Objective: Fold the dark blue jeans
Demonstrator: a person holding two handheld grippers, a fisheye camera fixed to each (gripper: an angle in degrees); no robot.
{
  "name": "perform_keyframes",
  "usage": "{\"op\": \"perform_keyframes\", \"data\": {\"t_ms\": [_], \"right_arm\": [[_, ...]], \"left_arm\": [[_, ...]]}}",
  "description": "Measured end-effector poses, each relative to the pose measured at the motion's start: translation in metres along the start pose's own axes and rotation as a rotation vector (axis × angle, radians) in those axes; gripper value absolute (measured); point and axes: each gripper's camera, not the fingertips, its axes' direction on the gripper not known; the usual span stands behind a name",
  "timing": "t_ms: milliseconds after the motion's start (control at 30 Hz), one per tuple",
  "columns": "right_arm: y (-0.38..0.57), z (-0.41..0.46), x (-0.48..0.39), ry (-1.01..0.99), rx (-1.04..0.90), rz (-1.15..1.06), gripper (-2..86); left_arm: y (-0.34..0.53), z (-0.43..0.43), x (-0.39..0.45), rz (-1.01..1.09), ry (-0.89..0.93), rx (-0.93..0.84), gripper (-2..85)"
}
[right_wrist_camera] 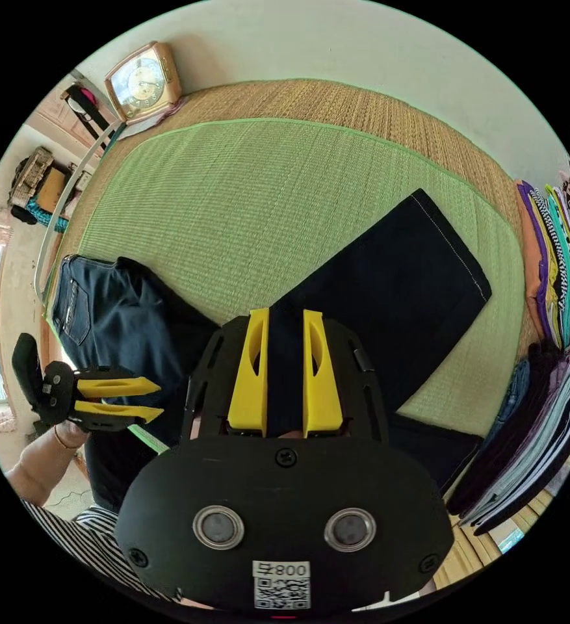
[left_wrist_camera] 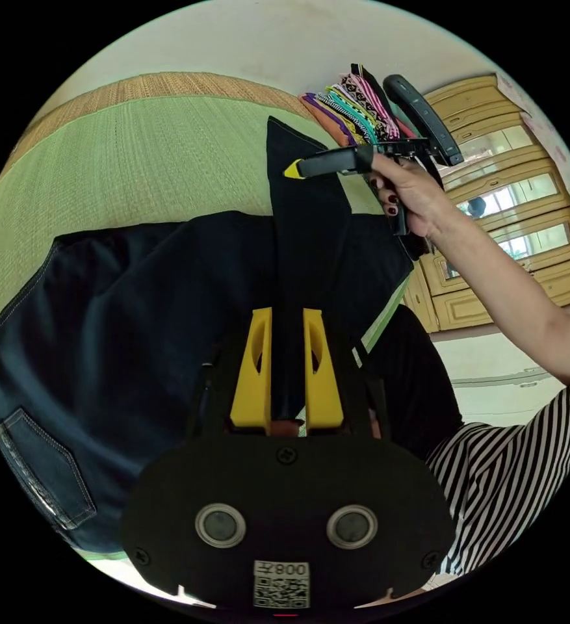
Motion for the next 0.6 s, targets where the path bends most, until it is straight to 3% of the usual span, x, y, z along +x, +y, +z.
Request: {"op": "perform_keyframes", "data": {"t_ms": [433, 600], "right_arm": [[-0.013, -0.020, 0.010, 0.132, -0.114, 0.058, 7.3], [0.010, -0.039, 0.020, 0.137, -0.113, 0.025, 1.9]], "left_arm": [[-0.045, 0.086, 0.002, 0.015, 0.038, -0.043, 4.4], [-0.061, 0.112, 0.009, 0.024, 0.040, -0.038, 1.9]]}}
